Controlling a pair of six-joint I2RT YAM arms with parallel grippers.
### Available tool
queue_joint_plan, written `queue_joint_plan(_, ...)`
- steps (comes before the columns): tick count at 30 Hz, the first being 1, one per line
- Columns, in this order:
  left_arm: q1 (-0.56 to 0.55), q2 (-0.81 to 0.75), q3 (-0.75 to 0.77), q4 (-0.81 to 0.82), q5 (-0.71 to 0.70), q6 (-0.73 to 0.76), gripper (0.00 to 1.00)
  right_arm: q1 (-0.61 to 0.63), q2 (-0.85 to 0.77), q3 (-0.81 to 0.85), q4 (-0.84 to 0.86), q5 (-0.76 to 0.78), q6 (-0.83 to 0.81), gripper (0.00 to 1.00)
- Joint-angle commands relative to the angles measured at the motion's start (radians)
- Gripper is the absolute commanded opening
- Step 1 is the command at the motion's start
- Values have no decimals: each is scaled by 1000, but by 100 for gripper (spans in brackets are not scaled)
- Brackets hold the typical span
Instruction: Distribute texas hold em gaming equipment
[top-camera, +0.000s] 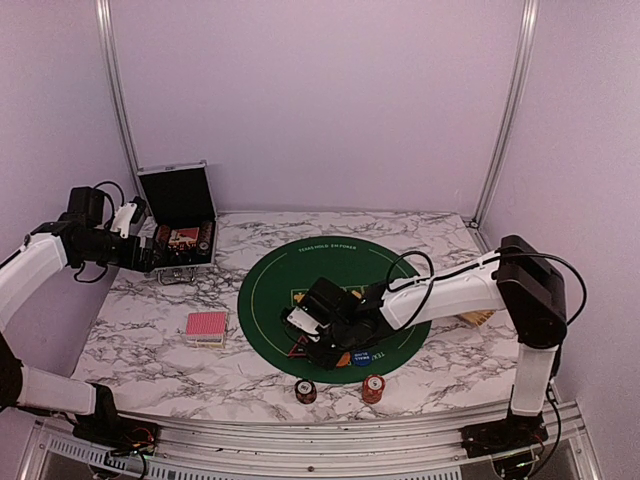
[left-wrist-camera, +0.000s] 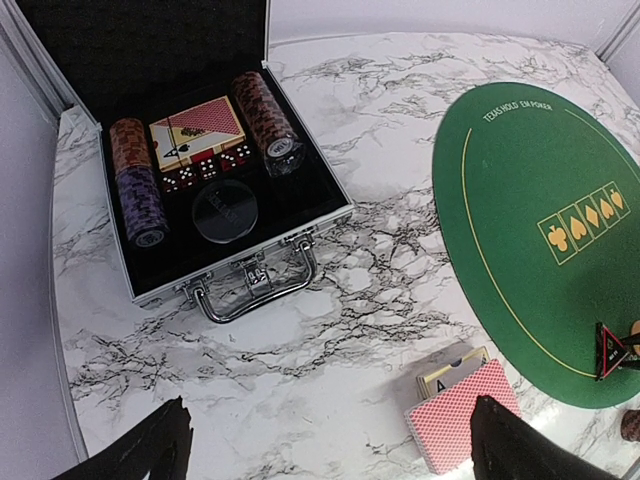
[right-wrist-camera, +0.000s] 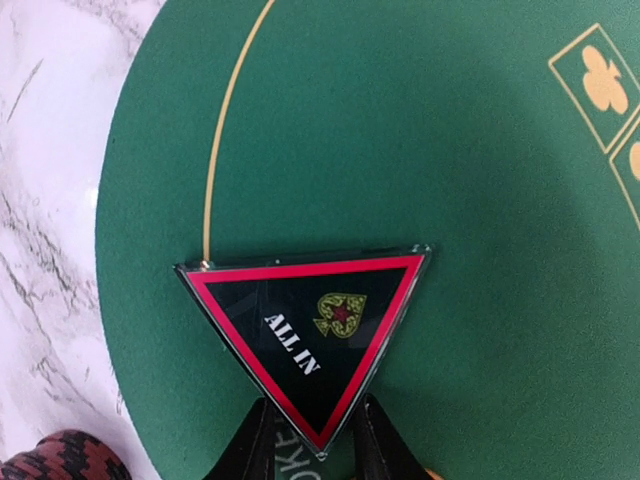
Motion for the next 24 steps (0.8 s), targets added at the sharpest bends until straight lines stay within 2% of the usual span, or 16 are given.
queue_joint_plan(1, 5, -20, 31, -19, 23, -6, 99, 9, 68, 71, 70, 76, 40, 24)
queue_joint_plan(14, 5, -28, 36, -47, 48, 3, 99, -19, 232, 269, 131, 207, 157, 24)
queue_joint_plan(24, 4, -31, 38, -62, 48, 14, 99, -35, 343, 430, 153, 146, 123, 24)
